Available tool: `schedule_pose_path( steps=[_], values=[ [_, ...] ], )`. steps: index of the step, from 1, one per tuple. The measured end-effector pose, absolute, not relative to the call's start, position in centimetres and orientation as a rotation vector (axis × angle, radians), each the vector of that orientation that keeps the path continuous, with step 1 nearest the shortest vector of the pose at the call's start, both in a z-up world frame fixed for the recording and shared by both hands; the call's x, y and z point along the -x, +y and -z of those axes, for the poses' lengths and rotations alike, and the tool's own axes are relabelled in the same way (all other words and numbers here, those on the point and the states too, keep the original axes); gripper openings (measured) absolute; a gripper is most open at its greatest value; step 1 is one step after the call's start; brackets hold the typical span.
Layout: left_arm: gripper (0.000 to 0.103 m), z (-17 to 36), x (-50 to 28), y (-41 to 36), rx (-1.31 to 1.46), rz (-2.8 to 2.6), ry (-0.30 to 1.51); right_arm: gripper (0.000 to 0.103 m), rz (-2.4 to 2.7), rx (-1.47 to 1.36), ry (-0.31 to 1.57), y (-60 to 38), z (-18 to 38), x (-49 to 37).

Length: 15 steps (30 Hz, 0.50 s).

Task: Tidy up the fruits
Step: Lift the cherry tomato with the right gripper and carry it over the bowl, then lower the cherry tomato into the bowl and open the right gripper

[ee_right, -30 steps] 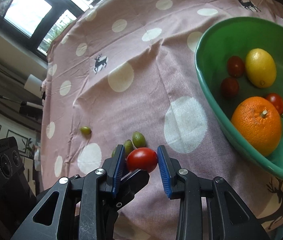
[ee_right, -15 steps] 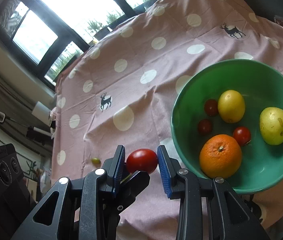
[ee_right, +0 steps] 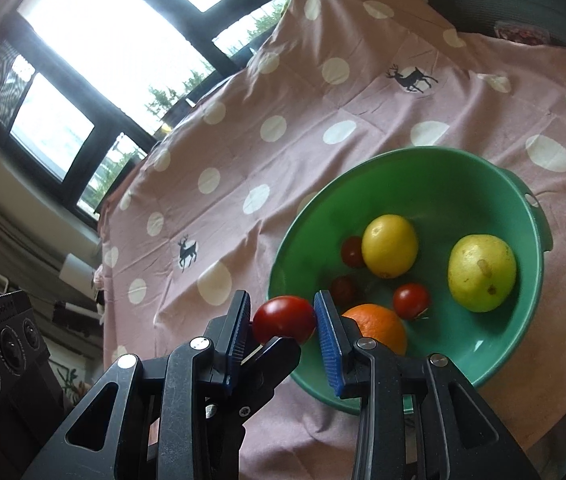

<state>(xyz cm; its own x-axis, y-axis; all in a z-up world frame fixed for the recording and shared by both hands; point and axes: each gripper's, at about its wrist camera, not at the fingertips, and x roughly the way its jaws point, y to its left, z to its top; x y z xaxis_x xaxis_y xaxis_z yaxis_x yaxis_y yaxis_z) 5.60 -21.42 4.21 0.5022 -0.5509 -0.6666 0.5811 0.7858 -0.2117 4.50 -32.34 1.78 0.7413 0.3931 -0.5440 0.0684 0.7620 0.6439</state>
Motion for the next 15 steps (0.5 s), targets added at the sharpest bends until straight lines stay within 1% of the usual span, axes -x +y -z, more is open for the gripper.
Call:
schedule_pose_path(
  steps=[5,15],
  values=[
    [0.024,-3.6,-5.9,-22.9,-0.047,0.722,0.791,0.037,-0.148,-0.731,0.718,-34.1,-1.1,-4.4],
    [0.024,-2.2,-6.3,-24.0,-0.027,0.744,0.822,0.037,-0.06,-0.726,0.769,-35.0,0.1,-4.6]
  ],
)
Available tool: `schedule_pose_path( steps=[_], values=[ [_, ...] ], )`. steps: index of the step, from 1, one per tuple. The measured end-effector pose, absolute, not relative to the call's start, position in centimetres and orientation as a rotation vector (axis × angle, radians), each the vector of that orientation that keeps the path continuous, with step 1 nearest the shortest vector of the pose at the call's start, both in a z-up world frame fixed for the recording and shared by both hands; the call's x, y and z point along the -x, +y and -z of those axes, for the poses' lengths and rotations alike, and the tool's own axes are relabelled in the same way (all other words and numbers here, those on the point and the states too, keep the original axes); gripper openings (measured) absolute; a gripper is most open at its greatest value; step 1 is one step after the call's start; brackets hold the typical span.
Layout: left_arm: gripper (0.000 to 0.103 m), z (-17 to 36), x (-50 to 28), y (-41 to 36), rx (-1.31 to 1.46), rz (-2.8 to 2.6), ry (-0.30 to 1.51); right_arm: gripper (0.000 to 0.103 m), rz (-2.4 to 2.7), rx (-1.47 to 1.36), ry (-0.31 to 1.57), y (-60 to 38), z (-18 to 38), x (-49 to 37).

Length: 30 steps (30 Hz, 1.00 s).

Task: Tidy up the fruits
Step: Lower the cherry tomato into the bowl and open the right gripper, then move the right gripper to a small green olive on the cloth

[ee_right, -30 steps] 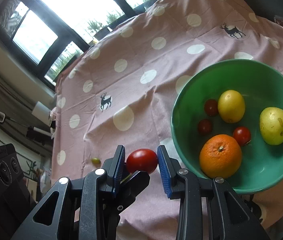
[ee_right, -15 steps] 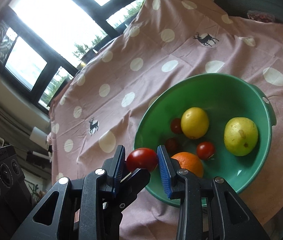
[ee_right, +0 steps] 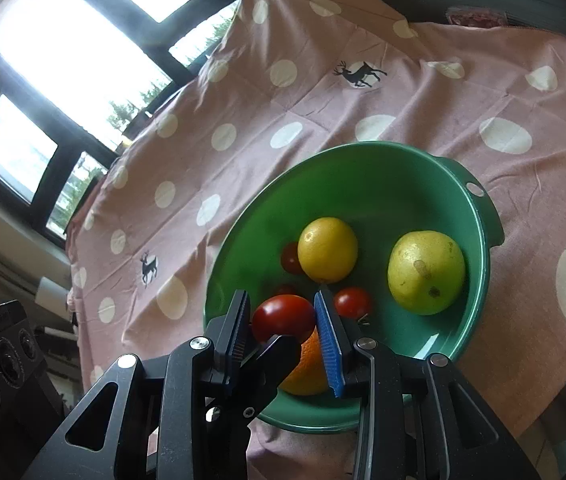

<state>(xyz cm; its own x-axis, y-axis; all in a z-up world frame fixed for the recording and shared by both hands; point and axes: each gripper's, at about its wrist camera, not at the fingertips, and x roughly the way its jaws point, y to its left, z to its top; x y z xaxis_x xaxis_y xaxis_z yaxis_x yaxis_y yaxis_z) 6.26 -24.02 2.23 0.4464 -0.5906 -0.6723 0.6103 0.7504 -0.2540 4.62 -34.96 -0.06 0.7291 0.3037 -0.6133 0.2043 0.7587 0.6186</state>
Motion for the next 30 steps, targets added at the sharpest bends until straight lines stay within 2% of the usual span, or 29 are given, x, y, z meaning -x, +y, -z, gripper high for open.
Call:
schedule_pose_path(
  steps=[5,9,10,12,15,17,22,25,30],
  values=[
    [0.032,-1.9,-6.3,-24.1,0.0,0.734,0.839,0.037,-0.028,-0.733,0.771,-35.2,0.3,-4.4],
    [0.046,-2.5,-5.7,-23.5,0.02,0.743,0.827,0.037,0.01,-0.733,0.748,-35.6,0.0,-3.9],
    [0.047,-2.7,-5.5,-23.2,0.023,0.739,0.818,0.039,0.019,-0.726,0.741,-35.6,-0.2,-3.7],
    [0.064,-3.1,-5.1,-22.4,0.034,0.729,0.807,0.045,0.032,-0.713,0.724,-35.5,-0.7,-3.4],
    [0.072,-3.8,-4.7,-20.7,0.072,0.698,0.793,0.058,0.033,-0.698,0.688,-35.2,-1.6,-3.0],
    [0.077,-4.0,-4.5,-19.3,0.099,0.66,0.796,0.06,0.018,-0.684,0.665,-34.8,-2.2,-2.8],
    [0.083,-4.4,-4.5,-15.1,0.147,0.505,0.791,0.071,-0.054,-0.652,0.63,-33.1,-3.6,-2.6],
    [0.087,-4.3,-4.7,-12.2,0.185,0.38,0.776,0.071,-0.115,-0.634,0.635,-31.4,-4.2,-3.0],
    [0.087,-2.7,-4.9,-6.6,0.283,0.209,0.818,0.071,-0.17,-0.555,0.678,-27.8,-4.8,-4.1]
  ],
)
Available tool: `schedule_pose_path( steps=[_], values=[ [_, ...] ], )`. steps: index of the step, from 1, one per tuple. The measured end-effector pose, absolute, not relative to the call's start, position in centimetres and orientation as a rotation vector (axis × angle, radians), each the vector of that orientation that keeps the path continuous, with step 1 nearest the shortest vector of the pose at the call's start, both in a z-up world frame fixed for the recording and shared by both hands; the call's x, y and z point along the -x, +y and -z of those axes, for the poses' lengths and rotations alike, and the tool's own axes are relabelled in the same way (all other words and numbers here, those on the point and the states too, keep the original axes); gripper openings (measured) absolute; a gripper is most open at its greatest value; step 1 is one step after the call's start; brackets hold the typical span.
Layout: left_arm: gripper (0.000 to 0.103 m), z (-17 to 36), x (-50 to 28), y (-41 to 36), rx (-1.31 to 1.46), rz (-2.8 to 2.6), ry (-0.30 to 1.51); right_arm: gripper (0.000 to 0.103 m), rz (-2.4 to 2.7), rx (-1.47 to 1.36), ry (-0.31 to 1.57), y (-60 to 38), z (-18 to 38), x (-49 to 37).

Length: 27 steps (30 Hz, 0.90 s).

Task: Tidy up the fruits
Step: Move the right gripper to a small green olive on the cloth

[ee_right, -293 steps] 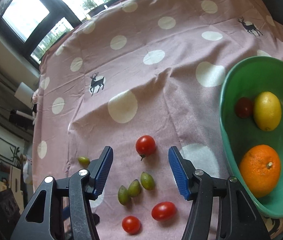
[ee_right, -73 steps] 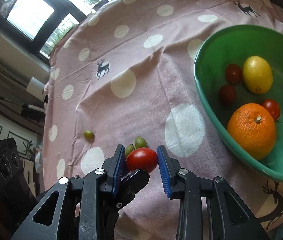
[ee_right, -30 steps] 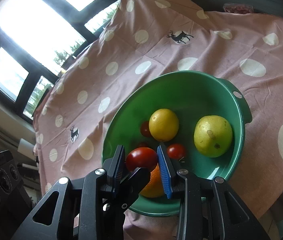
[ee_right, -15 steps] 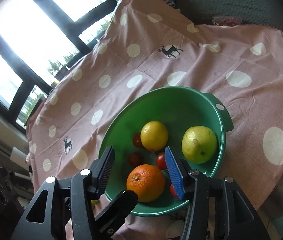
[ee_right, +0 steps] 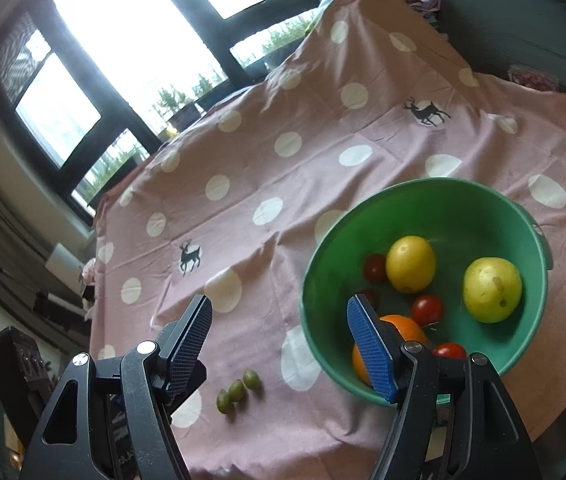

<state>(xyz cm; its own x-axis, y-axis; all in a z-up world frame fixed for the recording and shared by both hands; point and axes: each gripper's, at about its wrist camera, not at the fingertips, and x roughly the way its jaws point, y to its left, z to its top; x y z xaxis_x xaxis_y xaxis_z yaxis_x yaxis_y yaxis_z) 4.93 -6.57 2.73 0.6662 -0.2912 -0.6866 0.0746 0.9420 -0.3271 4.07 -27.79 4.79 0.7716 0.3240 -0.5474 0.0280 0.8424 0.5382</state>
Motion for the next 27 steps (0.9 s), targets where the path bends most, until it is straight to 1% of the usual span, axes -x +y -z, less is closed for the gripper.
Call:
schedule_pose_path(
  steps=[6,12,15,17,18,19,21,22,24,27],
  values=[
    [0.086,-0.9,-6.2,-1.5,0.378,0.033,0.891,0.071,-0.281,-0.465,0.743,-23.3,-4.2,-5.5],
    [0.085,0.9,-7.6,0.2,0.368,-0.039,0.943,0.071,-0.342,-0.456,0.837,-20.4,-1.6,-7.1],
    [0.083,1.8,-8.1,1.0,0.394,-0.074,0.969,0.065,-0.335,-0.434,0.884,-19.4,-0.4,-7.8],
    [0.076,2.2,-8.5,1.4,0.42,-0.07,0.982,0.06,-0.335,-0.426,0.916,-19.0,0.4,-8.2],
    [0.073,2.4,-8.7,1.5,0.429,-0.064,0.99,0.055,-0.331,-0.419,0.934,-18.9,0.8,-8.4],
    [0.072,2.5,-8.8,1.6,0.436,-0.063,0.994,0.048,-0.325,-0.41,0.954,-18.7,1.2,-8.6],
    [0.067,2.8,-9.0,1.7,0.446,-0.076,0.996,0.043,-0.31,-0.401,0.985,-18.5,2.0,-8.9],
    [0.065,2.9,-9.1,2.0,0.458,-0.075,1.001,0.038,-0.306,-0.397,1.0,-18.4,2.3,-9.1],
    [0.059,3.2,-9.2,2.4,0.491,-0.066,1.014,0.034,-0.31,-0.387,1.019,-18.1,2.7,-9.4],
    [0.054,3.4,-9.3,3.2,0.536,-0.074,1.017,0.032,-0.319,-0.387,1.049,-17.7,3.4,-9.8]
  ],
)
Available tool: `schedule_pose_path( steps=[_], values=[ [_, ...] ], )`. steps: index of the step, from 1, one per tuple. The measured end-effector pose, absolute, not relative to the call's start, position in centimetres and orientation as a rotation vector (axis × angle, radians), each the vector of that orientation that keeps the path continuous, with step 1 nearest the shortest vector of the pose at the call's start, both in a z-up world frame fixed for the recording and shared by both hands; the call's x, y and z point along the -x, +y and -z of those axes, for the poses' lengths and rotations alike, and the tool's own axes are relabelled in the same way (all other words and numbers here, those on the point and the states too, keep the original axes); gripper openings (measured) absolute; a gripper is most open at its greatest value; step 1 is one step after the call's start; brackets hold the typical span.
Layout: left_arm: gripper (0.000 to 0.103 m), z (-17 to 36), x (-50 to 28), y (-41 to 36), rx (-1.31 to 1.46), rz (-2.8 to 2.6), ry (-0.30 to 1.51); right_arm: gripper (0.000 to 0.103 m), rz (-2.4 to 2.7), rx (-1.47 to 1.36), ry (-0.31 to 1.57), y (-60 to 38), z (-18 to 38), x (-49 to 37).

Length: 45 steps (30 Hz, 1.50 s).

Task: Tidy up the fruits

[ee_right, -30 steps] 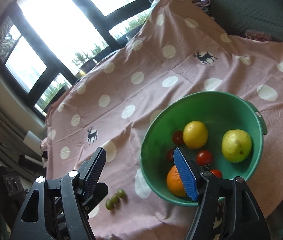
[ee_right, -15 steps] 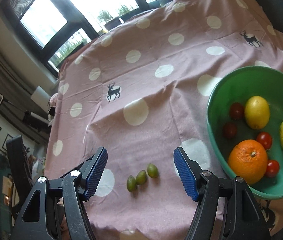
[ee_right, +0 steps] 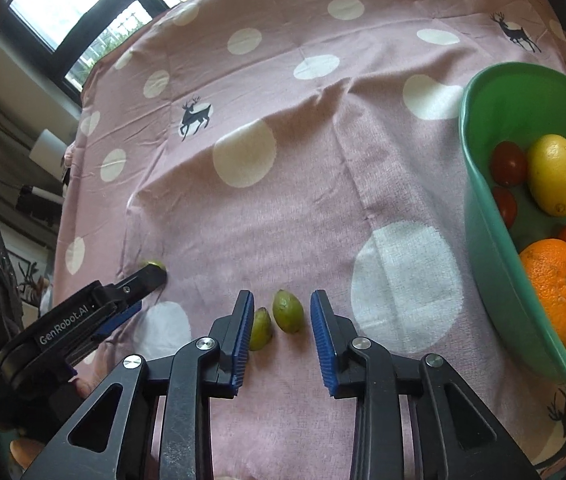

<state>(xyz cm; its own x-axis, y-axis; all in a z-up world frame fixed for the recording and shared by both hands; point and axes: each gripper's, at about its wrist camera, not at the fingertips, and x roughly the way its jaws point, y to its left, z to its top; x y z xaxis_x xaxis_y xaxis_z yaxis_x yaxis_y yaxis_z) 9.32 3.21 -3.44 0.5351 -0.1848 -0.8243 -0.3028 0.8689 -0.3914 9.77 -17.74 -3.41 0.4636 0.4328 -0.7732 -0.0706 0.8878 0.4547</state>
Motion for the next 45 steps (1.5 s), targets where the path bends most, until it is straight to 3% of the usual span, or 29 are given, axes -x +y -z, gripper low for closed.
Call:
schedule_pose_path(
  steps=[19,27,37,45],
  values=[
    [0.048,4.3,-11.9,3.9,0.532,-0.136,1.013,0.029,-0.303,-0.334,1.121,-16.3,5.2,-10.9],
    [0.022,4.9,-12.2,3.7,0.422,-0.237,1.011,0.022,-0.279,-0.287,1.117,-15.6,5.2,-10.9],
    [0.021,4.7,-11.6,3.8,0.453,-0.203,0.978,0.021,-0.27,-0.291,1.111,-15.8,5.3,-10.6],
    [0.021,1.0,-9.3,0.6,0.445,-0.055,0.885,0.021,-0.253,-0.378,1.034,-18.7,3.5,-9.4]
  ],
)
